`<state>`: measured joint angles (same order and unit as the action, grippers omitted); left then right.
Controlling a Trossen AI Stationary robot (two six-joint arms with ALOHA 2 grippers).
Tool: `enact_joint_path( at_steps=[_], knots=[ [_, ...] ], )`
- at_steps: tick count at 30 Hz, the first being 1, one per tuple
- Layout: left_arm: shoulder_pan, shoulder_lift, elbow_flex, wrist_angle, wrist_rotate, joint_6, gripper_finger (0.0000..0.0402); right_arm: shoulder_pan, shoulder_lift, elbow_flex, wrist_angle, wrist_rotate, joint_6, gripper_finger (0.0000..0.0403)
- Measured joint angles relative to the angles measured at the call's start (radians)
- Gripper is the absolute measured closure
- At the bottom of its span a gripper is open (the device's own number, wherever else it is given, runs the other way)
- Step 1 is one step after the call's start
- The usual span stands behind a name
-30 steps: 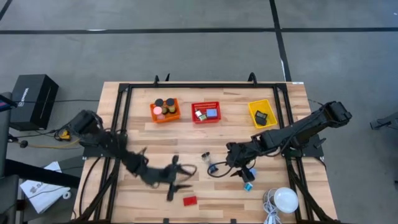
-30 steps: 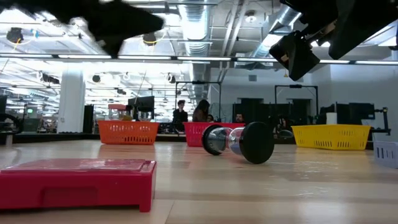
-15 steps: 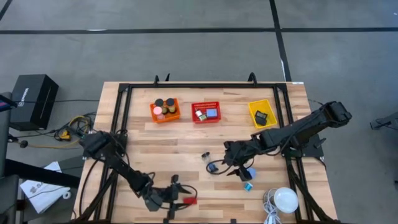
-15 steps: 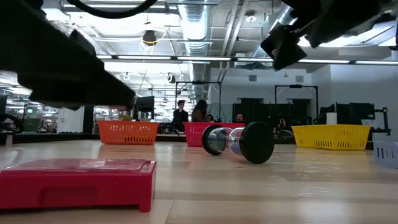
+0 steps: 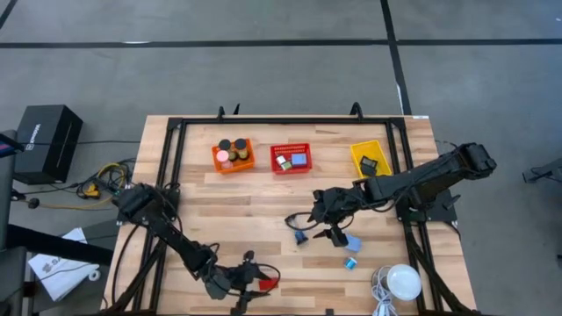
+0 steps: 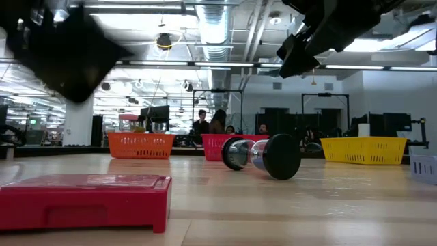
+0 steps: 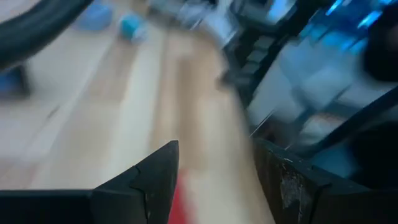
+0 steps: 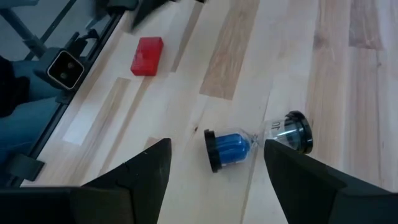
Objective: Pick & Place Office items
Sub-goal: Put the red digital clock into the yellow bin
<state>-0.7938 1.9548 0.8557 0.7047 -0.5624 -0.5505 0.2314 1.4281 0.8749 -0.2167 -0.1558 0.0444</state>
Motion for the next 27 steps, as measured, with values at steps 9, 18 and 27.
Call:
enact_joint_path(
  at_steps=[9, 18, 27],
  knots=[
    [0.011, -0.134, 0.156, -0.58, 0.04, -0.149, 0.0199, -0.012, 0.0, 0.0, 0.031, 0.0, 0.0, 0.0154],
    [0.03, -0.028, 0.215, -0.626, 0.084, -0.125, 0.0199, -0.012, 0.0, 0.0, 0.031, 0.0, 0.0, 0.0154],
    [0.023, 0.048, 0.215, -0.623, 0.022, -0.104, 0.0196, -0.012, 0.0, 0.0, 0.049, 0.0, 0.0, 0.0154]
  ],
)
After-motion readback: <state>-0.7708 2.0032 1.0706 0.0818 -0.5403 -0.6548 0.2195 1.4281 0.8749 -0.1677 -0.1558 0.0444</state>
